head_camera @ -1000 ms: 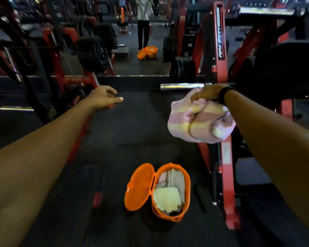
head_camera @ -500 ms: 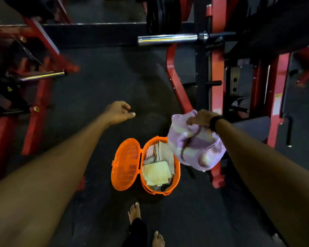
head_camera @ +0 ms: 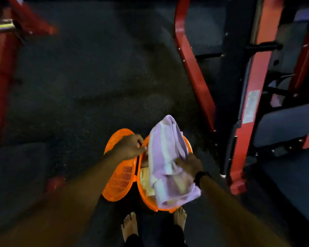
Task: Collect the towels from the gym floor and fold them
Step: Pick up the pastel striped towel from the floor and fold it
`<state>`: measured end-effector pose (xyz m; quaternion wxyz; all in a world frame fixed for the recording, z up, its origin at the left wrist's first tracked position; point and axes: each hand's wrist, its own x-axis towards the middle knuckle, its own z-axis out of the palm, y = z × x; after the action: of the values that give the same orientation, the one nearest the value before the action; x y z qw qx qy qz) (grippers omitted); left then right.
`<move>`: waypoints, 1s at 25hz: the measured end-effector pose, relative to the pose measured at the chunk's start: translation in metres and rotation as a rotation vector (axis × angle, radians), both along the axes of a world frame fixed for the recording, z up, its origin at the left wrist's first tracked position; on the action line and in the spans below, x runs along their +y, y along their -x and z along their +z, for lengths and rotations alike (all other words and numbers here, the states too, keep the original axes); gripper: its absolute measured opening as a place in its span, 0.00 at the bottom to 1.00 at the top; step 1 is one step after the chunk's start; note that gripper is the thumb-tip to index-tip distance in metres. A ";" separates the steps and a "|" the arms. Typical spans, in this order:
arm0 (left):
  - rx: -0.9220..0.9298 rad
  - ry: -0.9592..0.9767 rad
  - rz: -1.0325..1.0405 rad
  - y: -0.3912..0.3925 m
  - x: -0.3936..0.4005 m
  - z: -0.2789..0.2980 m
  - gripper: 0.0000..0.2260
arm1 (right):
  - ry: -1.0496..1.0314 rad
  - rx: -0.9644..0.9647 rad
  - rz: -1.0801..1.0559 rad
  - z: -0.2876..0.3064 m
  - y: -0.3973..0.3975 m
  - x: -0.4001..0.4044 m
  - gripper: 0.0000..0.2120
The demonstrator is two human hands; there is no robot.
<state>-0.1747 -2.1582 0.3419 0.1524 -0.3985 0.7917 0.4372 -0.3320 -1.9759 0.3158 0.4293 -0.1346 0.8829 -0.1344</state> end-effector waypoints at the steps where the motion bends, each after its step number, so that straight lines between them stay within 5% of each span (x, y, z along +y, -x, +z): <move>1: -0.021 -0.008 -0.021 -0.002 0.006 -0.036 0.12 | -0.067 -0.010 0.007 -0.039 -0.005 0.007 0.22; 4: -0.119 -0.011 -0.084 -0.007 0.028 -0.133 0.16 | -0.213 0.136 0.335 -0.127 -0.002 0.017 0.39; 9: -0.181 0.182 -0.282 0.022 0.085 -0.223 0.39 | 0.002 0.368 0.986 -0.202 0.027 -0.021 0.58; 14: -0.249 0.445 -0.388 0.043 0.107 -0.314 0.65 | -0.017 0.406 1.196 -0.288 0.054 -0.056 0.67; 17: -0.279 0.503 -0.352 0.042 0.107 -0.358 0.65 | -0.065 0.331 1.229 -0.329 0.059 -0.071 0.65; 22: -0.300 0.595 -0.308 0.054 0.099 -0.422 0.48 | -0.140 0.291 1.249 -0.395 0.069 -0.084 0.69; 25: -0.281 0.566 -0.277 0.058 0.094 -0.430 0.48 | -0.107 0.309 1.245 -0.402 0.072 -0.083 0.65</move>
<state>-0.2322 -2.0641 -0.0879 0.2012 -0.3701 0.8994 0.1166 -0.4038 -2.0592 -0.0865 0.3008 -0.6182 0.6967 0.2051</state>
